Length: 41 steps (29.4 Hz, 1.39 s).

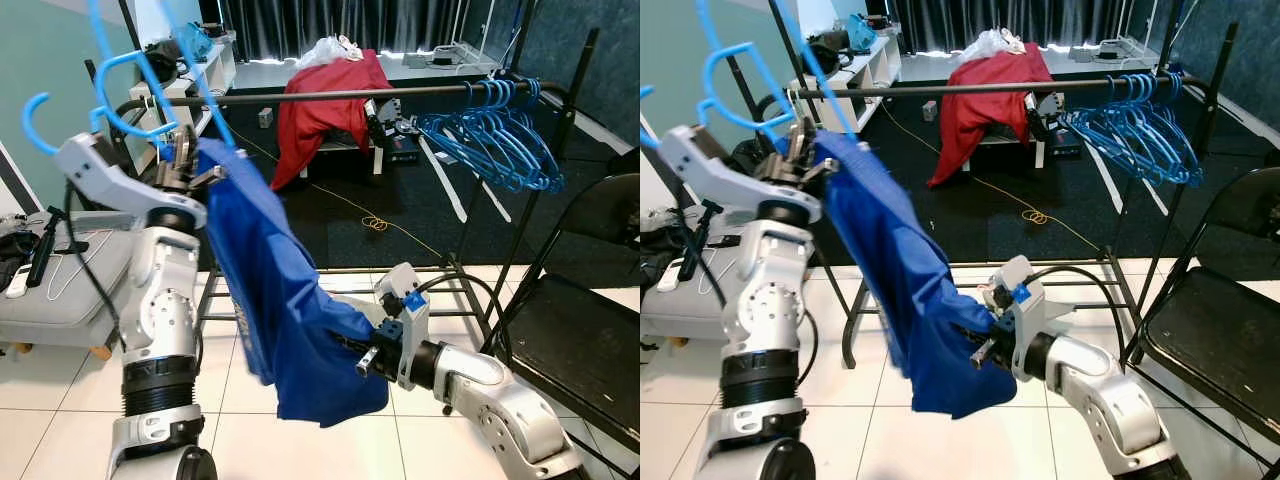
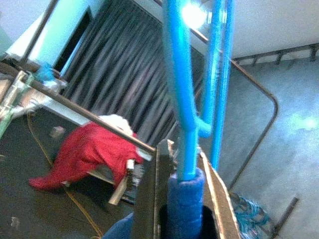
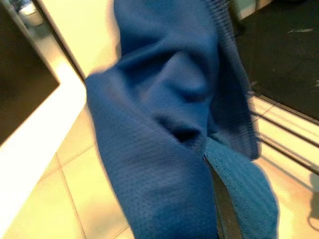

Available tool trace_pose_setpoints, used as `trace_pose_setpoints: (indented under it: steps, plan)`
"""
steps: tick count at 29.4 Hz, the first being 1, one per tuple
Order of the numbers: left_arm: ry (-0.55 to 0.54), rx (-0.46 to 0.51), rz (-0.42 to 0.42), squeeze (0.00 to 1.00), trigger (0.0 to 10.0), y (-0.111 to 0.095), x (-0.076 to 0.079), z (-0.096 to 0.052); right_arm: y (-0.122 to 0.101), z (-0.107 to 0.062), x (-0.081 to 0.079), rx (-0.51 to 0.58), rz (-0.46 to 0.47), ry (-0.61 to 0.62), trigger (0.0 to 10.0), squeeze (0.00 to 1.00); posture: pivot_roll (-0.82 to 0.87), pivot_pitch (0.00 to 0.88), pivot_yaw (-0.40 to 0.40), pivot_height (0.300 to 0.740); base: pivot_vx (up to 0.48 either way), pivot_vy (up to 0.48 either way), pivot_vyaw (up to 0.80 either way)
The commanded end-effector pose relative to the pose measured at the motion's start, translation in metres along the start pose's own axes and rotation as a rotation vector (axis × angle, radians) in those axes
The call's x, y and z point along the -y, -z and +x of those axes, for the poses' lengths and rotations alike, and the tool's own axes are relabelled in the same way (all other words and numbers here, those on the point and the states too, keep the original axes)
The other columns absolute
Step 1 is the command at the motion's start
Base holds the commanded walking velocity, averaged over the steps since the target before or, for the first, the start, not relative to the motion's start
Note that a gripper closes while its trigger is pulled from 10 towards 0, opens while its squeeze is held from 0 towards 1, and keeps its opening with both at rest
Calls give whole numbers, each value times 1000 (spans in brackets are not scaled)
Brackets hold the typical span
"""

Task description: Hang hanger

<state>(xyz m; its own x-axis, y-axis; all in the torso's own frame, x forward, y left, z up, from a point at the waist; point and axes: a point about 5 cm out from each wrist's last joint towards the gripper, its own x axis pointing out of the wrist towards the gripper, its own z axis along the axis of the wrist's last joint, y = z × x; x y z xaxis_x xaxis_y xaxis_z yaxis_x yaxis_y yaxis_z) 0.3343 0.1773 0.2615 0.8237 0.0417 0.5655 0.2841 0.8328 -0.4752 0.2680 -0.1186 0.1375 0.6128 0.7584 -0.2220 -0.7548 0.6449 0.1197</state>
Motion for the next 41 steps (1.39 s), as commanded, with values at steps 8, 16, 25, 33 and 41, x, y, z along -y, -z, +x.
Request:
trace_pose_setpoints:
  steps: [8,16,25,33,41]
  plan:
    - [448,-250,616,0,10000,6,7,-19,-26,-27,41,130,21,174,10000,1000,-75,0,51,731,0,0,0]
    - [755,-475,990,0,10000,-5,-13,-31,-22,-58,56,-19,-142,150,10000,1000,-72,0,53,731,0,0,0]
    - [983,-759,1152,0,10000,-12,-28,-46,-24,-79,57,-158,-293,97,10000,1000,-76,0,67,731,0,0,0]
    - [1223,-1007,1128,0,10000,4,-24,-73,-66,-67,17,20,-352,-156,10000,0,-68,0,62,731,0,0,0]
    - [1386,-1010,1102,0,10000,27,-4,-86,-89,-57,-16,102,-373,-412,10000,0,-62,0,50,731,0,0,0]
